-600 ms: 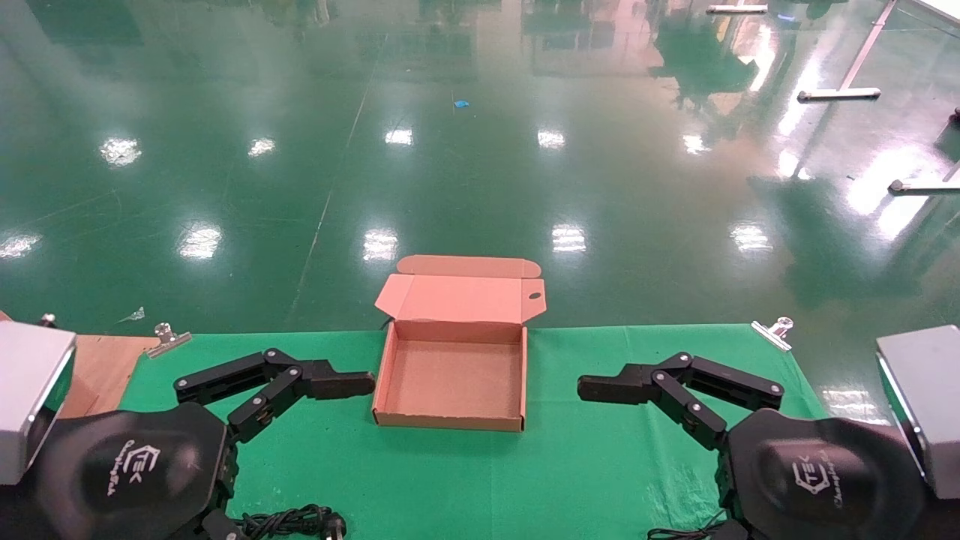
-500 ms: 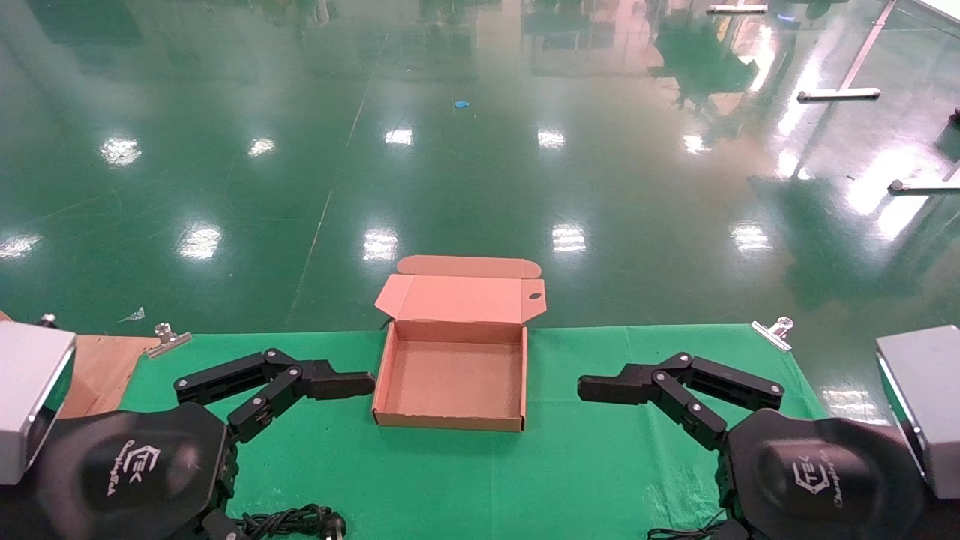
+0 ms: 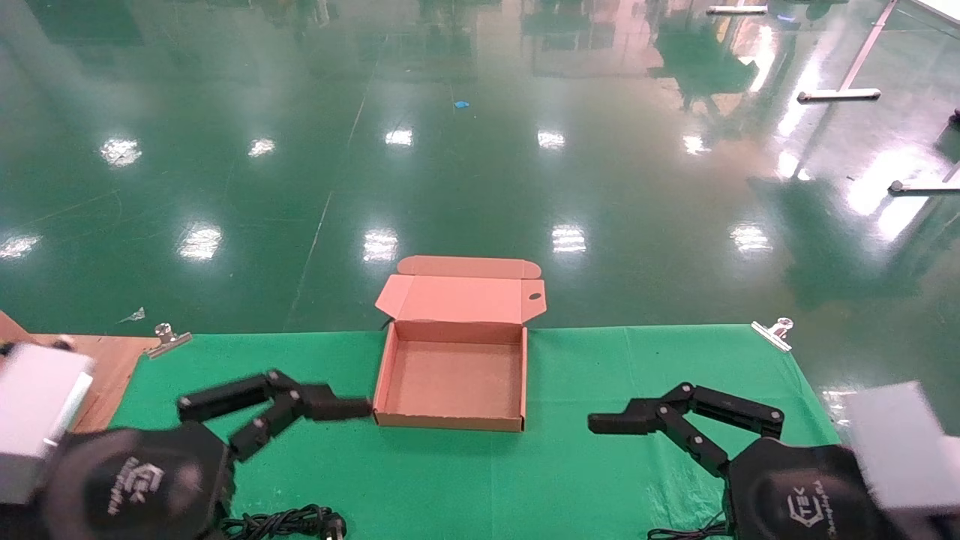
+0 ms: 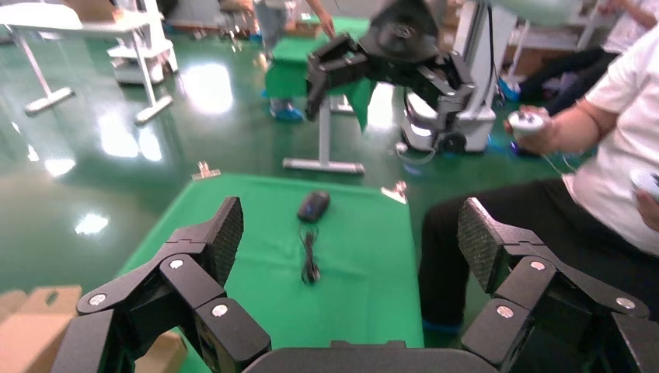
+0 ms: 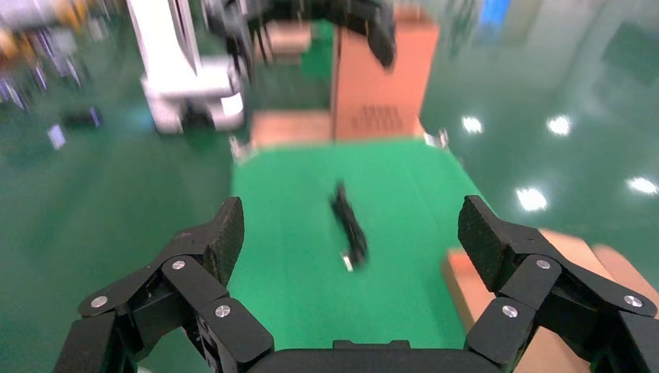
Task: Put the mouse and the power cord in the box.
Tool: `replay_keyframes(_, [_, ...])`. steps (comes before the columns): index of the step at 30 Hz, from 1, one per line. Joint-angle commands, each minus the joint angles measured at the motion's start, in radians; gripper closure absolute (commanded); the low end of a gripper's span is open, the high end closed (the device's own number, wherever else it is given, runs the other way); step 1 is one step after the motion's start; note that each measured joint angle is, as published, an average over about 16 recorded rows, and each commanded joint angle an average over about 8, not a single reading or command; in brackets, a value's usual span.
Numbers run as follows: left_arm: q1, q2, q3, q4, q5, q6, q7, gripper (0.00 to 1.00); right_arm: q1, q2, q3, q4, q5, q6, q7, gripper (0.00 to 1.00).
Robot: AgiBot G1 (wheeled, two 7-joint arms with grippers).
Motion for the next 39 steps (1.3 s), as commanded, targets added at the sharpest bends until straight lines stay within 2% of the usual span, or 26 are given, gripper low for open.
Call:
replay_keyframes(1, [-0.014, 0.001, 0.012, 0.006, 0.023, 0.011, -0.003, 0.0, 0.018, 0.011, -0.014, 0.011, -0.051, -0.008, -0.012, 0.0])
replay_keyframes(9, [-0.165, 0.058, 0.193, 0.131, 0.307, 0.044, 0.01, 0.0, 0.169, -0.046, -0.137, -0.075, -0.401, -0.024, -0.136, 0.0])
replay_keyframes(14, [-0.274, 0.117, 0.328, 0.265, 0.498, 0.042, 0.053, 0.0, 0.257, -0.127, -0.232, -0.162, -0.634, -0.013, -0.236, 0.0])
replay_keyframes(20, [-0.365, 0.215, 0.443, 0.457, 0.677, 0.009, 0.143, 0.0, 0.311, -0.237, -0.324, -0.316, -0.828, 0.042, -0.36, 0.0])
replay_keyframes(26, [-0.388, 0.312, 0.482, 0.669, 0.756, -0.073, 0.266, 0.0, 0.335, -0.332, -0.37, -0.517, -0.916, 0.121, -0.498, 0.0])
replay_keyframes(31, [-0.384, 0.381, 0.485, 0.831, 0.77, -0.147, 0.372, 0.0, 0.349, -0.395, -0.382, -0.696, -0.926, 0.169, -0.623, 0.0])
replay_keyframes(39, [-0.393, 0.464, 0.495, 1.03, 0.796, -0.264, 0.48, 0.0, 0.372, -0.476, -0.379, -0.94, -0.917, 0.248, -0.782, 0.0])
